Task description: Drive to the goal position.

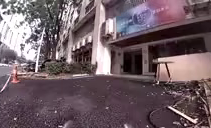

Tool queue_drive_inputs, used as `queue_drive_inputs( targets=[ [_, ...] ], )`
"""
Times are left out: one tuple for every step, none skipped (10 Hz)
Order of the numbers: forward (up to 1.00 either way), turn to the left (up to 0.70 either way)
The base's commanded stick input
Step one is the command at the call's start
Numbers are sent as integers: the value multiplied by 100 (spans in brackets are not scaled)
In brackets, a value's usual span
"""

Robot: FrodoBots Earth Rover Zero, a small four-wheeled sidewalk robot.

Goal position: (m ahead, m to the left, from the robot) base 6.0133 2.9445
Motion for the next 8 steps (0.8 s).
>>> queue_drive_inputs(
  targets=[
    [66, -13],
    [66, -10],
    [66, 0],
    [66, 0],
    [66, 0],
    [66, -6],
    [66, -4],
    [66, 0]
  ],
)
